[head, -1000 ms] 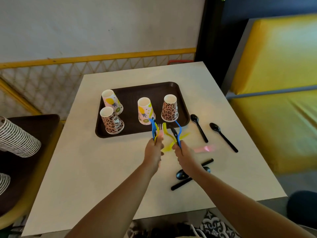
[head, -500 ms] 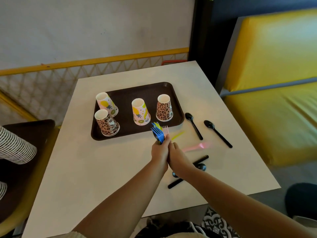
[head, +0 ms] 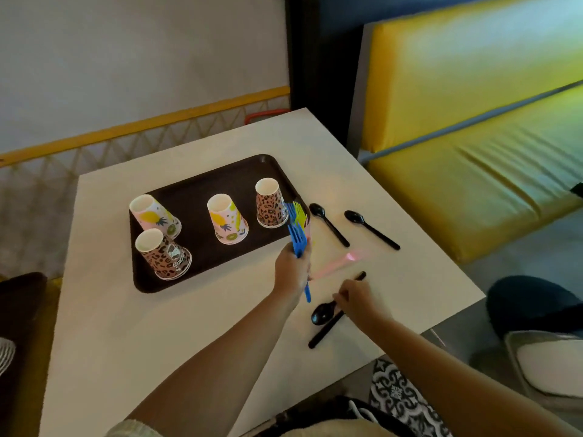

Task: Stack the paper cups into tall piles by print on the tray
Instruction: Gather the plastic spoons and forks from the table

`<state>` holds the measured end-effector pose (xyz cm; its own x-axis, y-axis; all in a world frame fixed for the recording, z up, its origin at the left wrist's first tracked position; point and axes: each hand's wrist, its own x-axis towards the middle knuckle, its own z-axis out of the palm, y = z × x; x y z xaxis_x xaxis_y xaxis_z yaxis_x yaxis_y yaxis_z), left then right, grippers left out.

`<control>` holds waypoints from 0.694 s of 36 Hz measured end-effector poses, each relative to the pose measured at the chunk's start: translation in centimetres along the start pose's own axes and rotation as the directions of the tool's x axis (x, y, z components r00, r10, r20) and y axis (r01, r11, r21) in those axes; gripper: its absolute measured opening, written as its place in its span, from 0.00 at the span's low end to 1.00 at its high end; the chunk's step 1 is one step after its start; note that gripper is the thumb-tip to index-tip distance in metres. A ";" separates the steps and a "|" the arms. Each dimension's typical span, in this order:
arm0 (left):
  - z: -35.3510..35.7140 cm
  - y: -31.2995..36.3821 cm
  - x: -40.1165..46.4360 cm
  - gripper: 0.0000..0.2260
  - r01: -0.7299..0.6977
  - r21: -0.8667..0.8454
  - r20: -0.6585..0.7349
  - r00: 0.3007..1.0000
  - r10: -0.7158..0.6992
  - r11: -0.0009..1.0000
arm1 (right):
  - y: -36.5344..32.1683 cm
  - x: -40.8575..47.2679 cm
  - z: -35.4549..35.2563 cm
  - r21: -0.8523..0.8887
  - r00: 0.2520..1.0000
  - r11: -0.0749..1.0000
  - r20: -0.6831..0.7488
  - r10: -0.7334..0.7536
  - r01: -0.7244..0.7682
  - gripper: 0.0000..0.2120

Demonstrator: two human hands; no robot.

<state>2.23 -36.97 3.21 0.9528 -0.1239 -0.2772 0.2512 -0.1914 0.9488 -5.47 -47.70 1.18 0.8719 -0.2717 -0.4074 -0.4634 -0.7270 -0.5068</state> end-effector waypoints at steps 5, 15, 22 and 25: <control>0.1 -1.2 0.4 0.15 -0.034 0.121 0.100 0.995 0.022 0.992 | 0.3 -1.3 1.3 -0.014 0.987 0.987 -0.014 0.158 -0.158 0.14; -0.7 -2.6 1.4 0.14 -0.045 0.146 0.206 0.979 0.015 0.988 | 1.1 -1.6 2.9 0.087 0.944 0.949 -0.110 0.311 -0.302 0.30; -0.8 -3.3 1.9 0.12 -0.062 0.143 0.241 0.970 0.026 0.988 | 1.6 -1.6 2.5 0.155 0.912 0.926 -0.180 0.369 -0.344 0.30; -0.9 -3.5 1.9 0.12 -0.072 0.147 0.248 0.968 0.034 0.986 | 1.8 -0.7 2.2 0.154 0.880 0.906 -0.217 0.421 -0.395 0.19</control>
<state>3.36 -35.68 -0.49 0.8885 -0.3680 -0.2740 0.1541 -0.3232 0.9337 -7.29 -47.45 -1.09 0.6068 -0.6827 -0.4071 -0.7887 -0.4540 -0.4145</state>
